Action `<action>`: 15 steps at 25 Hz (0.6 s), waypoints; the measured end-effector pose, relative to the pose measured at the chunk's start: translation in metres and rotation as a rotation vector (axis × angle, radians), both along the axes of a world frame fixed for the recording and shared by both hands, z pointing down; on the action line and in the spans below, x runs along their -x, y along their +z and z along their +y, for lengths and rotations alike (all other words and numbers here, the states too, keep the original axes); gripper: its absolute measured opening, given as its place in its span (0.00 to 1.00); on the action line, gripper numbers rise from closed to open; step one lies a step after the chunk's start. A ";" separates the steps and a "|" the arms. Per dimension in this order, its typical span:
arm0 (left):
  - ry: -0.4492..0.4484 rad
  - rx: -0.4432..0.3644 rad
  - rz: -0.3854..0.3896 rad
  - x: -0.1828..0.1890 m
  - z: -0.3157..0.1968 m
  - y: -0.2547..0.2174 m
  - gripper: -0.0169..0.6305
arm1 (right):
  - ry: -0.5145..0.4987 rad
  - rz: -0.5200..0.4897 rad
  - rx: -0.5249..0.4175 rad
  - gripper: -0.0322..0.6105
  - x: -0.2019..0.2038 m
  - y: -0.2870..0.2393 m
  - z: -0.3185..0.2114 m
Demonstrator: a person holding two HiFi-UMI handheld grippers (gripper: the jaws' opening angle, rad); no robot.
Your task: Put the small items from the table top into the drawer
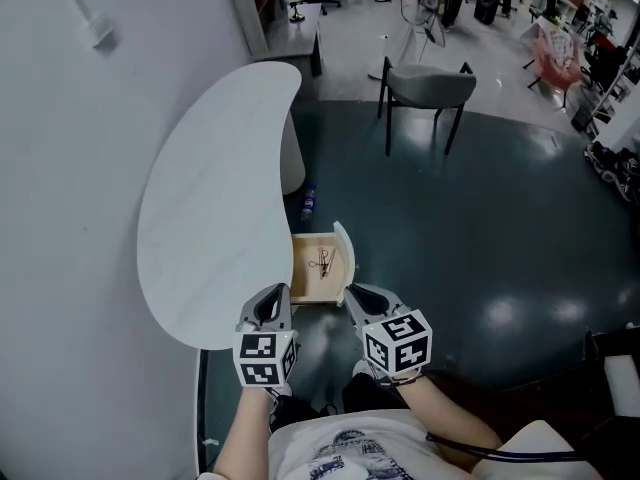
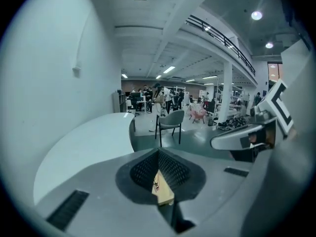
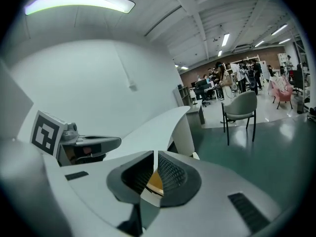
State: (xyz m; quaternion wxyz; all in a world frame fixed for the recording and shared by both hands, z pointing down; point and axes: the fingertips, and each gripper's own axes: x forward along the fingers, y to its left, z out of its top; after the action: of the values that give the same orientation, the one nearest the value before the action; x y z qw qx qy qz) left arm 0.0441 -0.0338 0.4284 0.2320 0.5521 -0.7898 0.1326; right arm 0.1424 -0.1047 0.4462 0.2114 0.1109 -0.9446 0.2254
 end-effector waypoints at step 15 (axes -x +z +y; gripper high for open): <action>-0.017 -0.087 -0.020 0.100 0.149 -0.061 0.06 | -0.042 -0.041 -0.063 0.12 0.120 -0.057 0.161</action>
State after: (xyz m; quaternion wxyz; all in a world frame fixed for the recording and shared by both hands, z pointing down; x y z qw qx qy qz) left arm -0.0561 0.1150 0.3677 0.2010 0.5536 -0.8018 0.1015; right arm 0.0224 0.0567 0.3893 0.1932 0.0929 -0.9575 0.1931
